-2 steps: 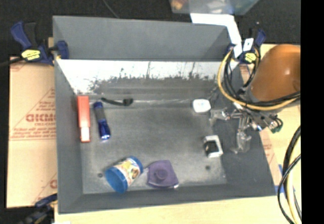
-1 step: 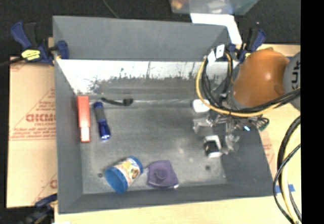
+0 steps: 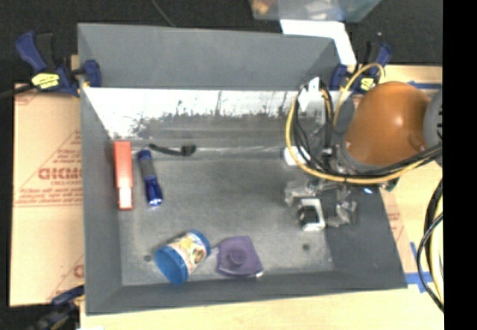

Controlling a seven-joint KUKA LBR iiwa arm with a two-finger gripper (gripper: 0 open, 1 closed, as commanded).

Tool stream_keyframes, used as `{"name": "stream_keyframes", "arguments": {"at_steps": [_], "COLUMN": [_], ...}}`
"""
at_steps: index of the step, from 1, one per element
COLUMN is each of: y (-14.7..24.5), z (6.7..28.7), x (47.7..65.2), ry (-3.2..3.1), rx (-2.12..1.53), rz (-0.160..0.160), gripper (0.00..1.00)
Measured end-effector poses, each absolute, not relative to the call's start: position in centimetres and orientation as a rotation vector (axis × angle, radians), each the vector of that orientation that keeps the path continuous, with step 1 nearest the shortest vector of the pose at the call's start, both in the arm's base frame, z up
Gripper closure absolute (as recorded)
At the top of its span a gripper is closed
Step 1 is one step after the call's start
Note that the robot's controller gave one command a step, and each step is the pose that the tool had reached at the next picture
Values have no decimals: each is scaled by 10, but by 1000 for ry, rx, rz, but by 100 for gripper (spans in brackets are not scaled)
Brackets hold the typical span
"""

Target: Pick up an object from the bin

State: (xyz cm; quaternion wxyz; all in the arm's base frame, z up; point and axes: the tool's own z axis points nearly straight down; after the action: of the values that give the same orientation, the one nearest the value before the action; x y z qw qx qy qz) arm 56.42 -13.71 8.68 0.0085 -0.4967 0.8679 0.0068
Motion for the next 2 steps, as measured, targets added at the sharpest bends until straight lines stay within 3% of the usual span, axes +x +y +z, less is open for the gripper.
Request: {"name": "stream_keyframes", "arguments": {"at_steps": [1, 2], "y": [-134, -134], "z": [77, 77], "x": [585, 585], "ry": [2575, 2575], "rx": [-1777, -1776], "rz": [22, 22], "gripper": [100, 100]}}
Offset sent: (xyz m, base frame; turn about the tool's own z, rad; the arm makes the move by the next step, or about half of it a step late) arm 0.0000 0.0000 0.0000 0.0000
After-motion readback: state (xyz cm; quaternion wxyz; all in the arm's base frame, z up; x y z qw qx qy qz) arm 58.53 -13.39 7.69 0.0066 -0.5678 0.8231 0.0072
